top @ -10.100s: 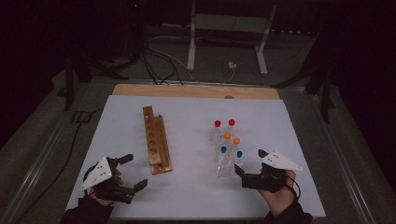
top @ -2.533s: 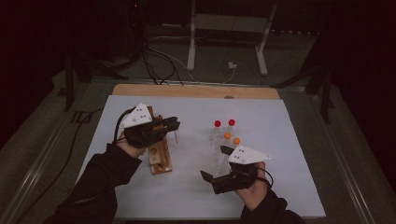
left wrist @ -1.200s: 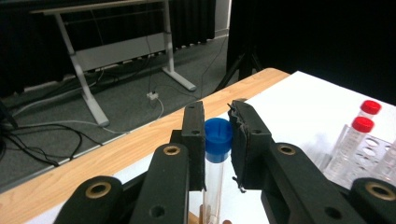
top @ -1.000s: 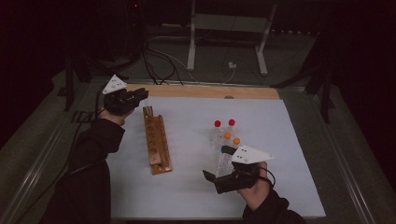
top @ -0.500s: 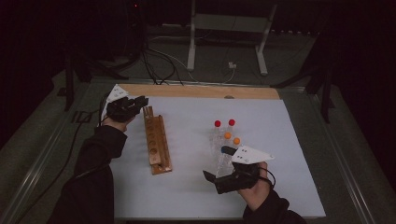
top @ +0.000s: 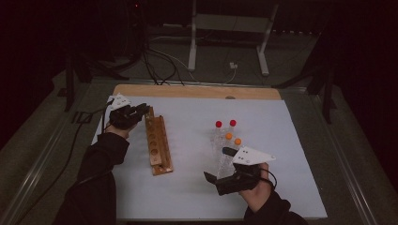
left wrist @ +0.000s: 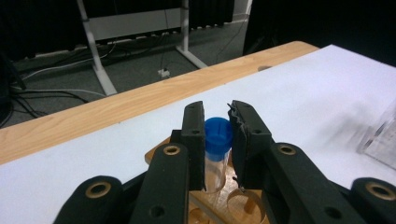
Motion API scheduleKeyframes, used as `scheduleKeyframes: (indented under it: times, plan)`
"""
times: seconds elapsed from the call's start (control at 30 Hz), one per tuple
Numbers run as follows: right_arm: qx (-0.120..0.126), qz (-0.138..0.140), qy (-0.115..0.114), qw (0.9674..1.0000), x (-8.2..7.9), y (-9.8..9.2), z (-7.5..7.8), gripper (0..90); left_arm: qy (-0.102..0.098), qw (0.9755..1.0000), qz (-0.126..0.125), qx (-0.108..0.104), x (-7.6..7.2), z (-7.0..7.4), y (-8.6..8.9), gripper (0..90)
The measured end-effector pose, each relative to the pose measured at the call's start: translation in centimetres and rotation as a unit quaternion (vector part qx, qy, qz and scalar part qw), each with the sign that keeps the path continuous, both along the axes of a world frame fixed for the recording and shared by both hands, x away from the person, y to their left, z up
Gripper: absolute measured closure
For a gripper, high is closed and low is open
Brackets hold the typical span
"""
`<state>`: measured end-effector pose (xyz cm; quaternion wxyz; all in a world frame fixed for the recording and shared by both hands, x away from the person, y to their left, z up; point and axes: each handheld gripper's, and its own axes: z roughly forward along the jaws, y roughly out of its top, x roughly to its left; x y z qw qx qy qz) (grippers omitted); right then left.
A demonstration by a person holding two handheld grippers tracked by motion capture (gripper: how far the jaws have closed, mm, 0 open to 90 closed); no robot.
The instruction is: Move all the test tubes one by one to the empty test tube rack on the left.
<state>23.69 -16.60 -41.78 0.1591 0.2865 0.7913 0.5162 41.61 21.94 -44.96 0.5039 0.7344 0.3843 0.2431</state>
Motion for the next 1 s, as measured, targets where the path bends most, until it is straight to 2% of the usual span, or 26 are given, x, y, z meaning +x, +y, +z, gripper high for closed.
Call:
scheduleKeyframes:
  times: [0.27,0.5,0.63,0.67,0.7,0.73,0.77,0.83,0.87,0.9,0.93,1.0]
  plan:
    - [0.003,-0.001,0.0,1.0,0.0,-0.1,0.1,0.0,0.004,0.9997,-0.003,0.024,0.0,-0.7,-0.3,77.5]
    - [0.004,-0.004,-0.004,1.0,0.0,-0.3,0.3,0.0,0.014,0.9997,-0.007,0.02,0.1,-0.6,-0.2,76.8]
    - [0.017,0.002,-0.024,0.9996,0.1,-0.6,0.6,0.0,0.019,0.9996,-0.013,0.014,0.1,-0.5,-0.3,73.6]
    - [0.014,0.004,-0.029,0.9995,0.1,-0.7,0.7,0.0,0.02,0.9997,-0.013,0.012,0.0,-0.4,-0.3,70.3]
    - [0.018,0.007,-0.042,0.9989,0.2,-1.0,1.1,0.0,0.017,0.9997,-0.014,0.01,-0.1,-0.3,-0.2,61.9]
    - [0.022,0.012,-0.053,0.9983,0.2,-1.2,1.3,0.0,0.017,0.9997,-0.015,0.004,-0.2,0.0,-0.2,58.8]
    - [0.022,0.012,-0.053,0.9983,0.2,-1.2,1.3,0.0,0.016,0.9998,-0.015,0.001,-0.3,0.2,-0.2,58.8]
    - [0.024,0.021,-0.077,0.9965,0.5,-1.8,1.7,0.0,0.013,0.9997,-0.018,-0.003,-0.7,0.8,-0.1,46.0]
    - [0.024,0.021,-0.077,0.9965,0.5,-1.8,1.7,0.0,0.01,0.9997,-0.023,-0.007,-1.0,1.1,0.0,46.0]
    - [0.022,0.021,-0.07,0.9971,0.7,-2.2,2.1,0.0,0.007,0.9997,-0.023,-0.01,-1.3,1.4,0.0,34.7]
    - [0.022,0.021,-0.07,0.9971,0.7,-2.2,2.1,0.0,0.008,0.9996,-0.025,-0.013,-1.6,1.8,0.1,34.7]
    - [0.024,0.014,-0.067,0.9973,0.9,-2.8,2.4,0.0,0.006,0.9992,-0.032,-0.024,-2.3,2.3,0.3,28.0]
